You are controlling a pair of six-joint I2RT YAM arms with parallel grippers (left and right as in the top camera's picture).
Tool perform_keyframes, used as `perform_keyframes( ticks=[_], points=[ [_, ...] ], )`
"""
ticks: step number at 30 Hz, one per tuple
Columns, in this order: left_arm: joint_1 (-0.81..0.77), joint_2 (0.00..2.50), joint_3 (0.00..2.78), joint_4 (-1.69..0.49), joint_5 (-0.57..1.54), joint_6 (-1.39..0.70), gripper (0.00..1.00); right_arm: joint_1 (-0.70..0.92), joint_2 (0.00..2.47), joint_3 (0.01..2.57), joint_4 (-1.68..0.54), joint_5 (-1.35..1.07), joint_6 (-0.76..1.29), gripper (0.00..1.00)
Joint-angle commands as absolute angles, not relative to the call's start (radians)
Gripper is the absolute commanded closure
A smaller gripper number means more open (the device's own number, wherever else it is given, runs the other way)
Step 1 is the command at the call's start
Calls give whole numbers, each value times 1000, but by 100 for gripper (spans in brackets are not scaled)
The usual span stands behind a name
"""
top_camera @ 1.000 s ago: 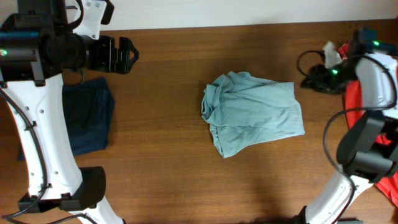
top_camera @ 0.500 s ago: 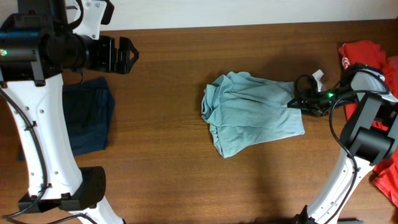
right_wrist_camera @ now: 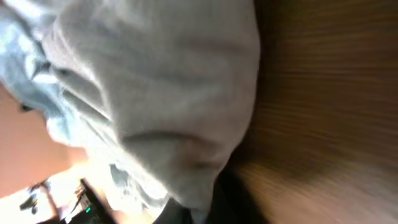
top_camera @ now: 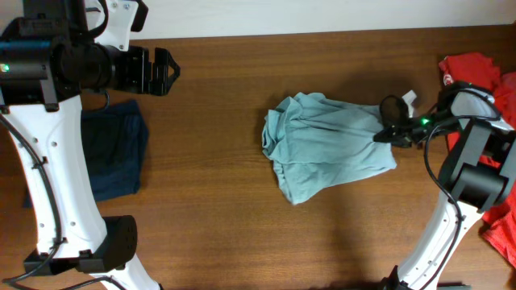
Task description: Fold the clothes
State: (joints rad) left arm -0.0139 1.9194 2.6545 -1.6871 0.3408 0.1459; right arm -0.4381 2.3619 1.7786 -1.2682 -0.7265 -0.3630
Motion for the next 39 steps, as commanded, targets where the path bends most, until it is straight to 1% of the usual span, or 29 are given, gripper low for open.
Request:
perform_keyframes(
  ticks=[1, 6, 8, 11, 17, 20, 24, 25, 26, 28, 31, 32, 33, 34, 36, 37, 39],
  points=[
    [-12, 1898, 2656, -1687, 344, 155, 1, -431, 2199, 1850, -1269, -582, -224, 96],
    [-12, 1898, 2656, -1687, 344, 155, 1, -339, 2067, 1853, -1272, -533, -133, 96],
    [-12, 1898, 2656, -1687, 344, 155, 1, -255, 2037, 1853, -1280, -450, -108, 96],
    [-12, 1898, 2656, -1687, 344, 155, 1, -132, 2038, 1851, -1287, -342, -84, 96],
    [-12, 1898, 2656, -1687, 344, 155, 1, 164, 2078, 1851, -1246, -143, -61, 96],
    [-12, 1898, 2656, -1687, 344, 155, 1, 276, 2106, 1850, -1227, -93, -61, 95],
    [-12, 1898, 2656, -1687, 344, 155, 1, 356, 2156, 1850, -1220, -40, -17, 92],
    [-12, 1898, 2656, -1687, 344, 155, 1, 369, 2167, 1850, -1223, -41, -15, 88],
    [-12, 1898, 2656, -1687, 344, 155, 1, 382, 2168, 1850, -1227, -42, 7, 79],
    [-12, 1898, 2656, -1687, 344, 155, 1, 401, 2161, 1851, -1229, -54, 9, 68],
    [-12, 1898, 2656, -1687, 344, 155, 1, 413, 2148, 1851, -1241, -97, 9, 59],
    [-12, 1898, 2656, -1687, 344, 155, 1, 414, 2146, 1851, -1243, -119, 9, 59],
    [-12, 1898, 2656, -1687, 344, 155, 1, 414, 2144, 1851, -1249, -223, -11, 58],
    [-12, 1898, 2656, -1687, 344, 155, 1, 414, 2144, 1851, -1251, -347, -91, 58],
    [-12, 1898, 2656, -1687, 344, 155, 1, 414, 2144, 1851, -1254, -474, -174, 58],
    [-12, 1898, 2656, -1687, 344, 155, 1, 413, 2143, 1851, -1254, -514, -202, 58],
    [-12, 1898, 2656, -1687, 344, 155, 1, 406, 2138, 1851, -1256, -518, -206, 60]
  ],
)
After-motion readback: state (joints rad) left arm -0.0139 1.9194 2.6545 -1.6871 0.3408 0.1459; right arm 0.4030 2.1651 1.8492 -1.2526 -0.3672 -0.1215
